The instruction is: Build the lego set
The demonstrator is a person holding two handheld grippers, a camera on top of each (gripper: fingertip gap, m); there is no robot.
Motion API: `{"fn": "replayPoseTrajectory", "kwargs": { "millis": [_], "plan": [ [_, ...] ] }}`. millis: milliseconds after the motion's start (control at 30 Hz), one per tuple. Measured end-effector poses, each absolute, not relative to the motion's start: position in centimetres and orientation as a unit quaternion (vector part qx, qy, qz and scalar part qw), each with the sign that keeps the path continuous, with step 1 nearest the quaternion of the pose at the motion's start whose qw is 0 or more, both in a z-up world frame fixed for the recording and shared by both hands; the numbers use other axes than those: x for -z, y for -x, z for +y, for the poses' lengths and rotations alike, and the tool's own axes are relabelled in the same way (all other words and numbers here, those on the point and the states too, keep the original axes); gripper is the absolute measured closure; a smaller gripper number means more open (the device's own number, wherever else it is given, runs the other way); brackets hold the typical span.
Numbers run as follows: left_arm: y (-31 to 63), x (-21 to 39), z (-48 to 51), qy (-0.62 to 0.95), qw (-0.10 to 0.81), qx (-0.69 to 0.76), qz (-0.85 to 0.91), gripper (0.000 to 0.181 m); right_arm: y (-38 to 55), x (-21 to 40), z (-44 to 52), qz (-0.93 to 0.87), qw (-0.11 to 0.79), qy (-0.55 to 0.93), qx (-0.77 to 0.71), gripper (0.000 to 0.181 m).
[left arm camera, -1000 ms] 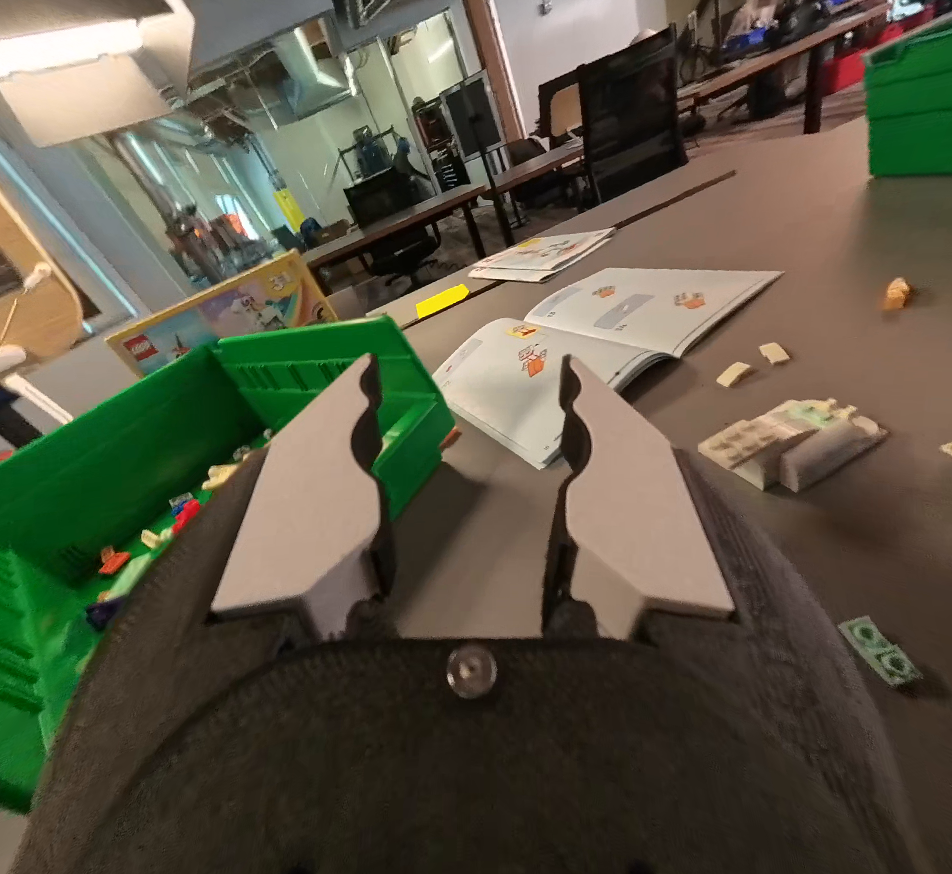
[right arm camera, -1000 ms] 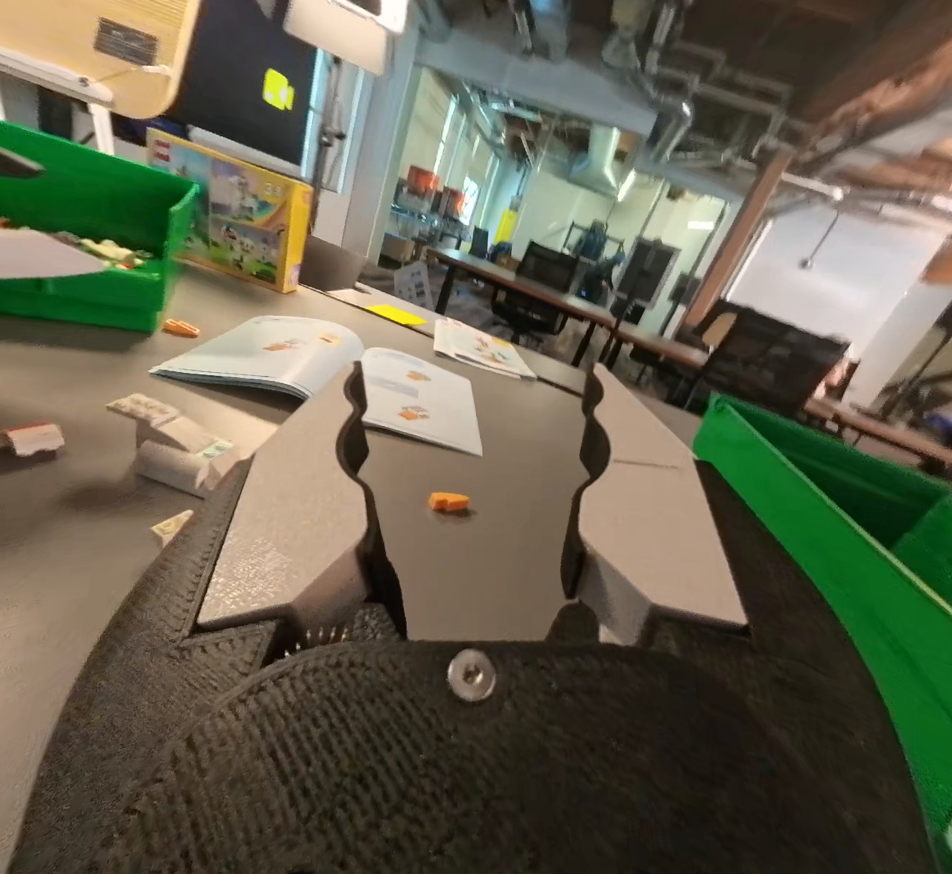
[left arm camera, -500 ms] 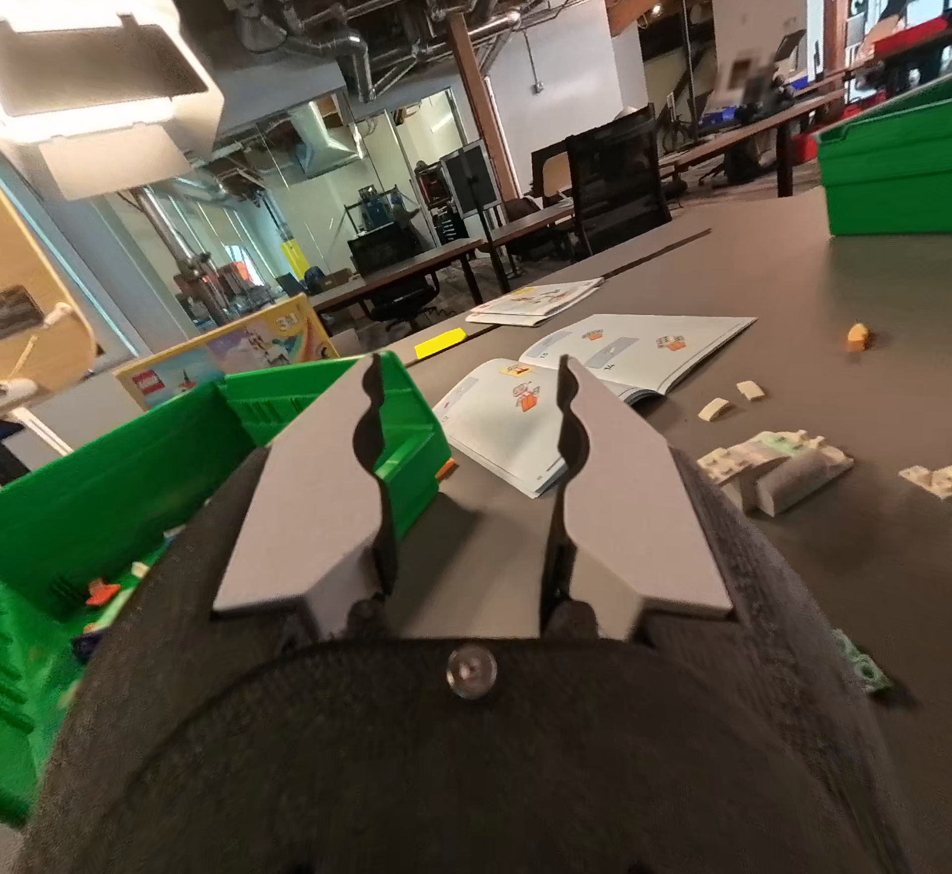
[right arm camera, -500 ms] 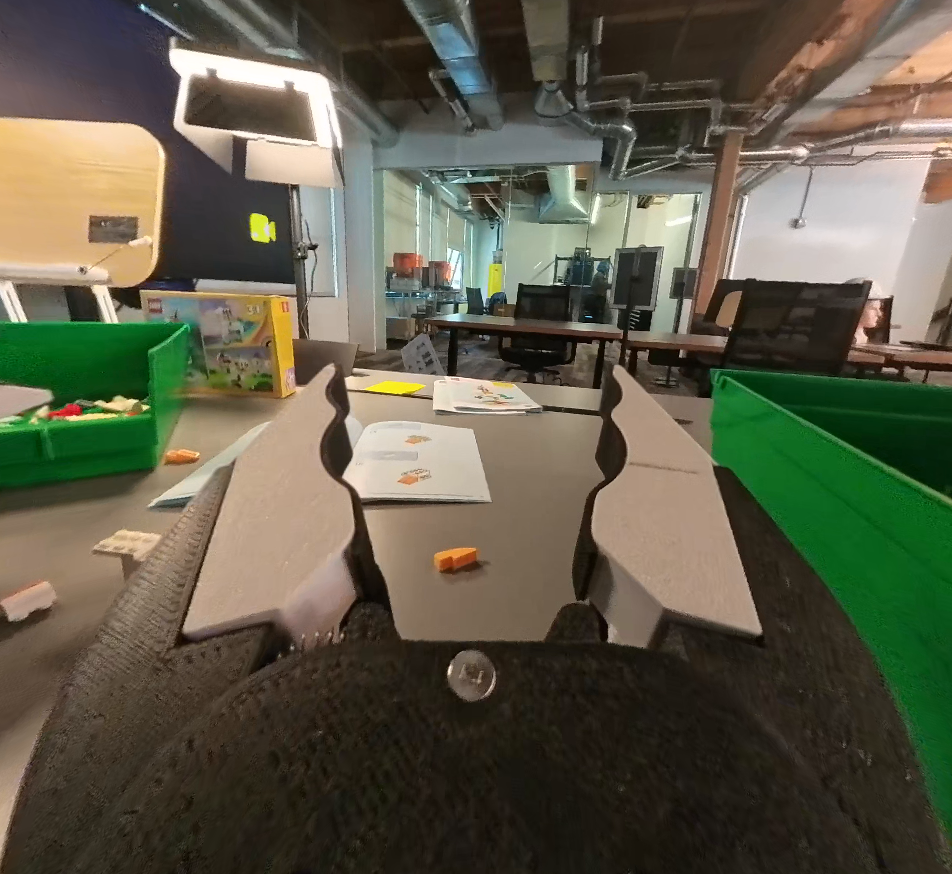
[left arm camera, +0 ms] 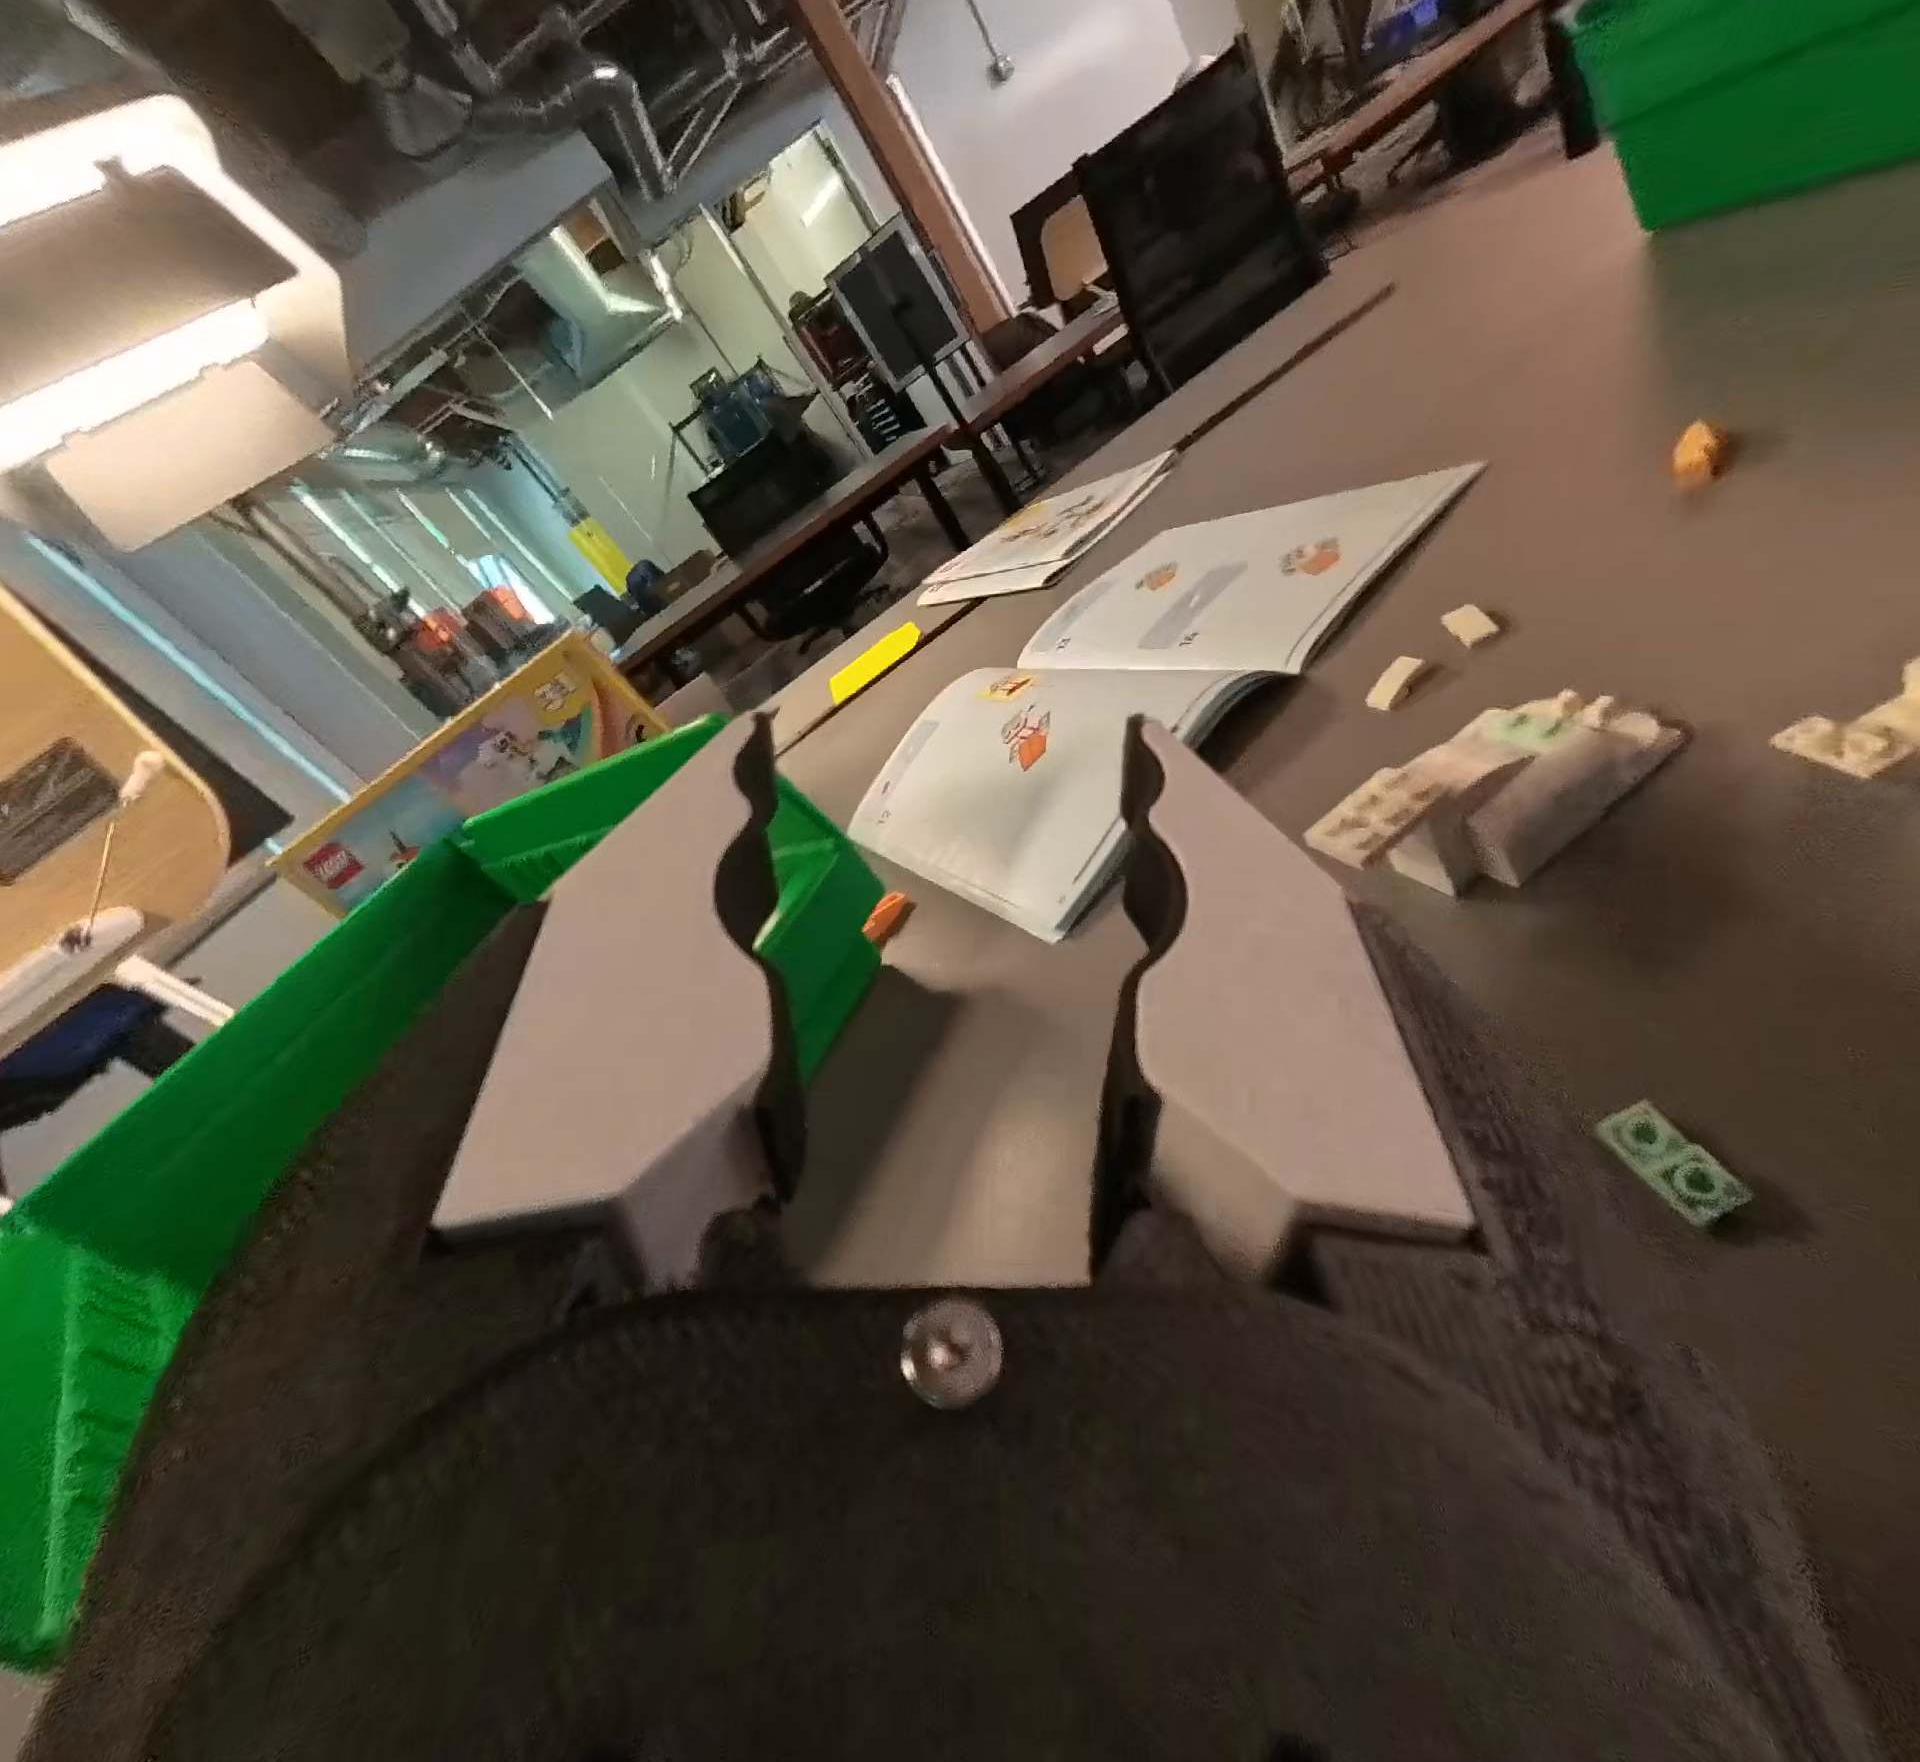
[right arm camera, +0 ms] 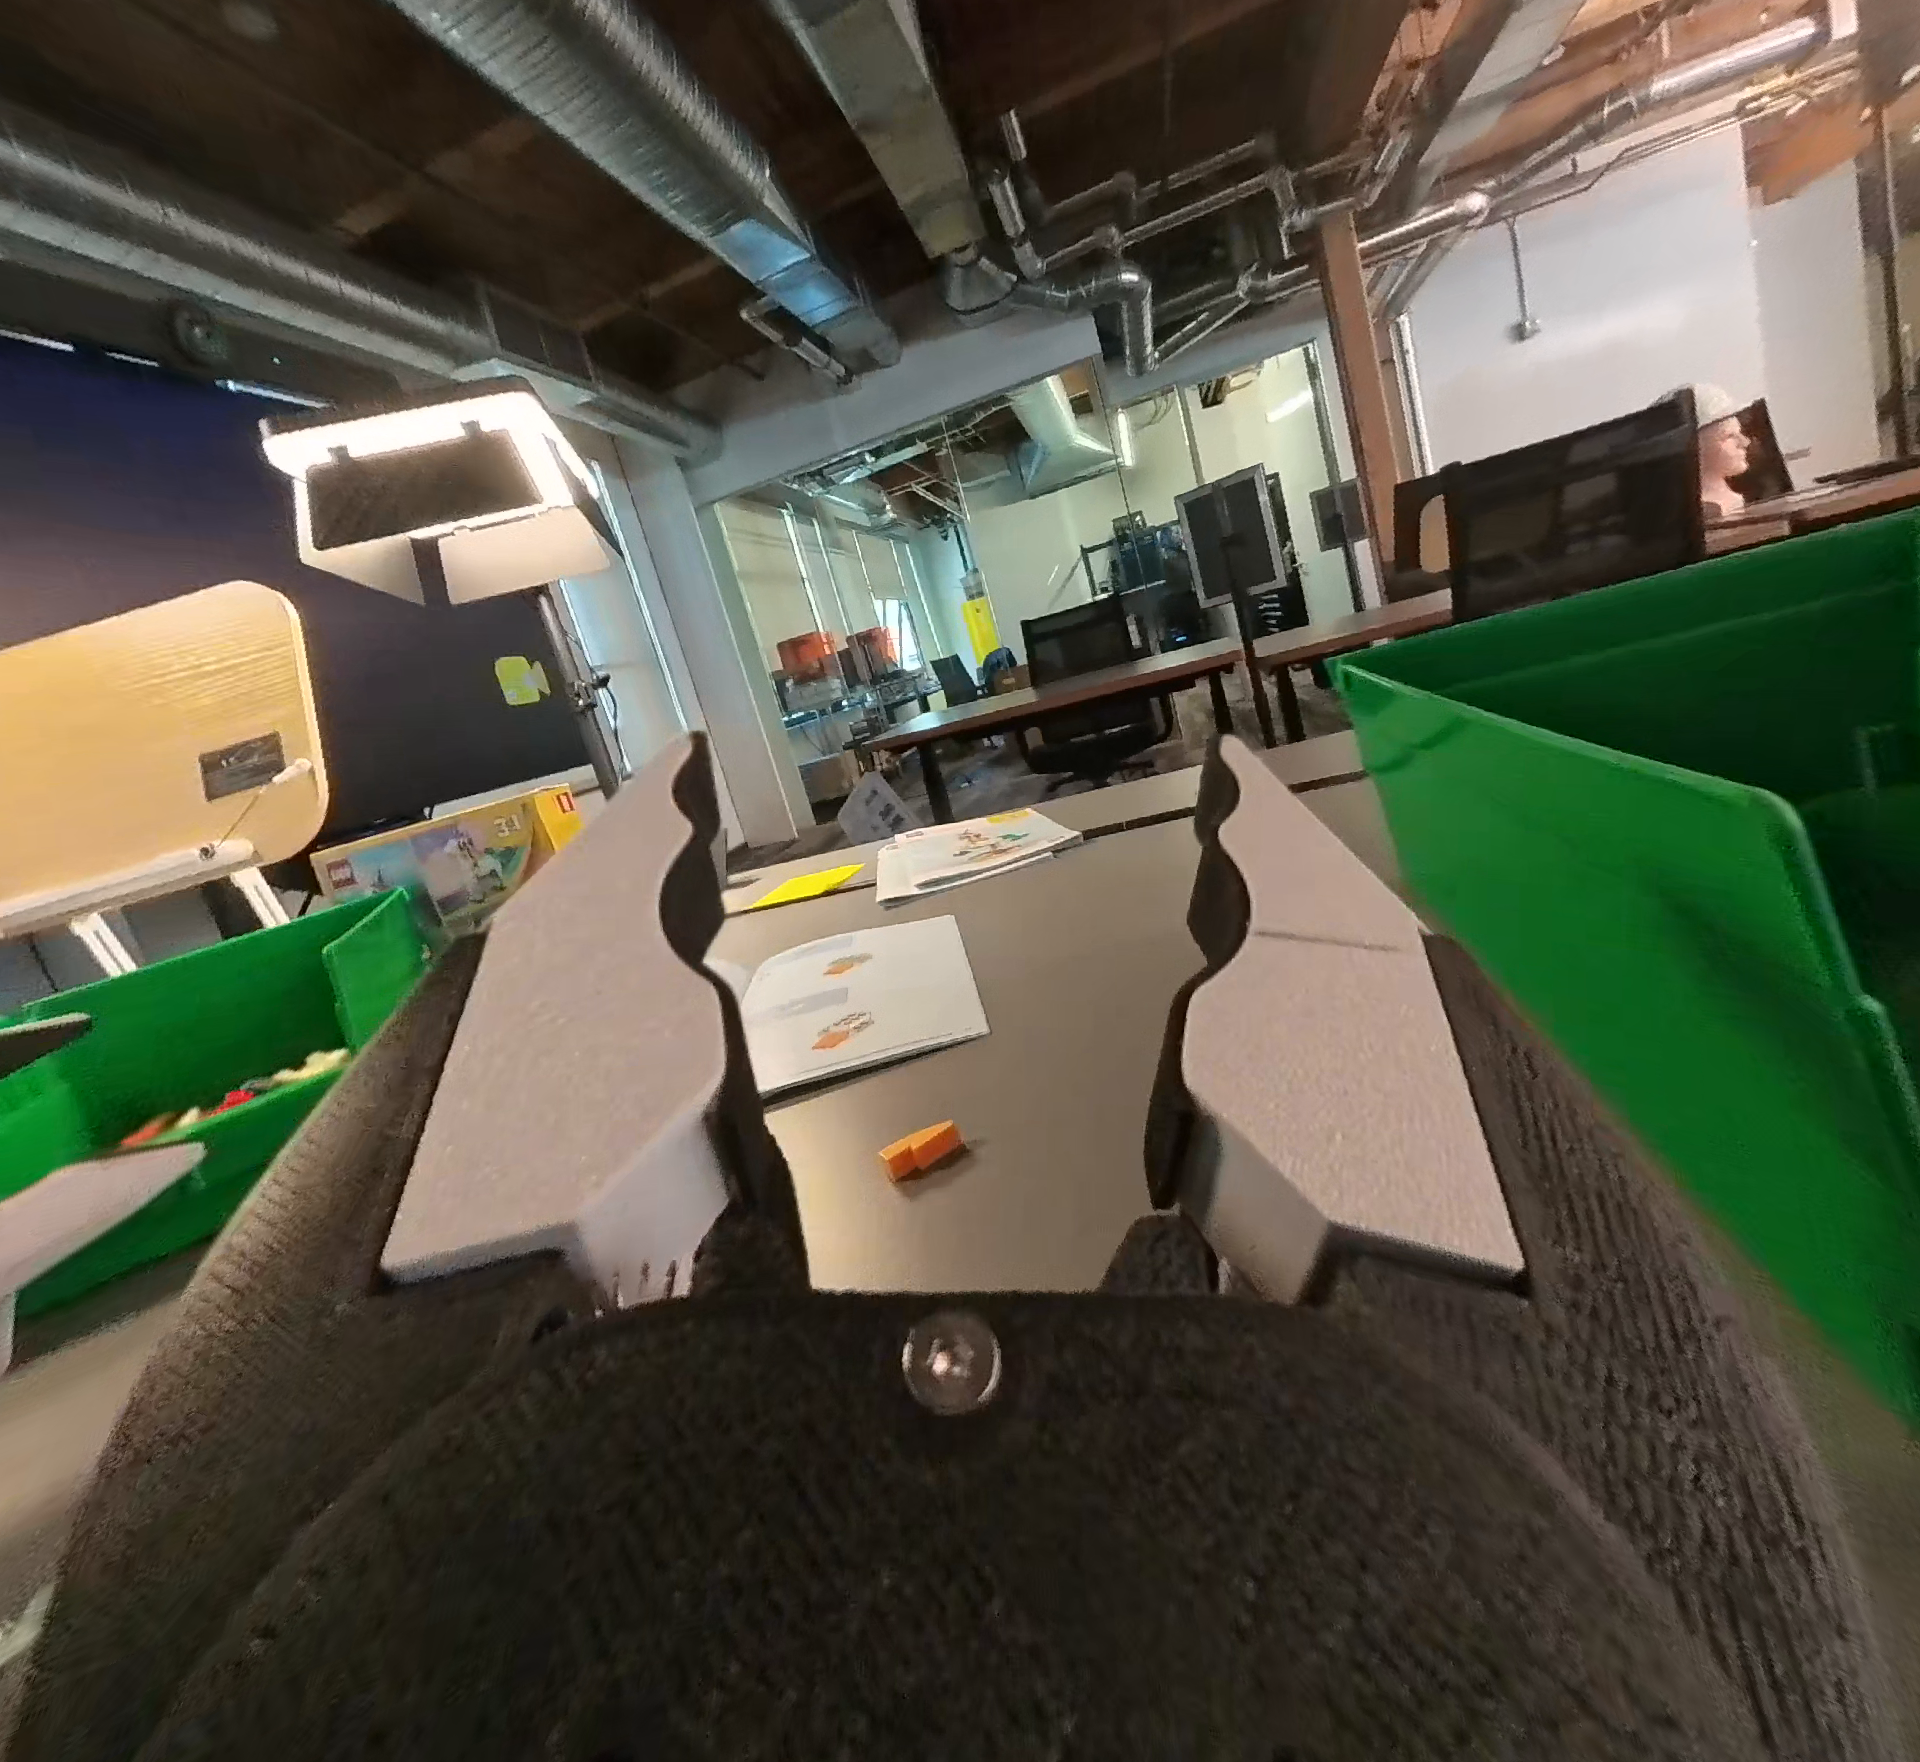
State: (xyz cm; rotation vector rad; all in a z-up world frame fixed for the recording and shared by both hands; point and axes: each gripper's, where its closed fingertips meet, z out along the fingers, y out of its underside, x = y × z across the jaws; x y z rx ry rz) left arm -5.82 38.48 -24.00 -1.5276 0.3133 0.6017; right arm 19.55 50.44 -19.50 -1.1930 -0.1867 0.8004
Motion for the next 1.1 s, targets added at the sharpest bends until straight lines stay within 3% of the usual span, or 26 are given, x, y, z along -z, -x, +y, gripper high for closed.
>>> {"fn": "replayPoseTrajectory", "kwargs": {
  "millis": [300, 500, 700, 933, 1100],
  "plan": [
    [1.7, 21.4, 37.3, 0.61, 0.75, -0.165, 0.195, 0.115, -19.2, 19.8, 50.3, -0.088, 0.728, 0.556, -0.392, 0.098],
    [1.9, 22.1, 41.2, 0.609, 0.722, -0.205, 0.257, 0.12, -17.2, 20.0, 50.8, -0.136, 0.716, 0.574, -0.374, 0.103],
    [2.9, 21.5, 42.4, 0.573, 0.723, -0.257, 0.288, 0.128, -14.2, 17.9, 52.5, -0.234, 0.761, 0.539, -0.275, 0.1],
    [6.5, 22.7, 42.0, 0.603, 0.706, -0.276, 0.249, 0.13, -12.3, 18.7, 50.6, -0.328, 0.797, 0.48, -0.163, 0.101],
    [8.2, 20.4, 39.0, 0.647, 0.682, -0.279, 0.199, 0.131, -13.2, 16.2, 46.9, -0.334, 0.78, 0.501, -0.17, 0.103]
  ]
}}
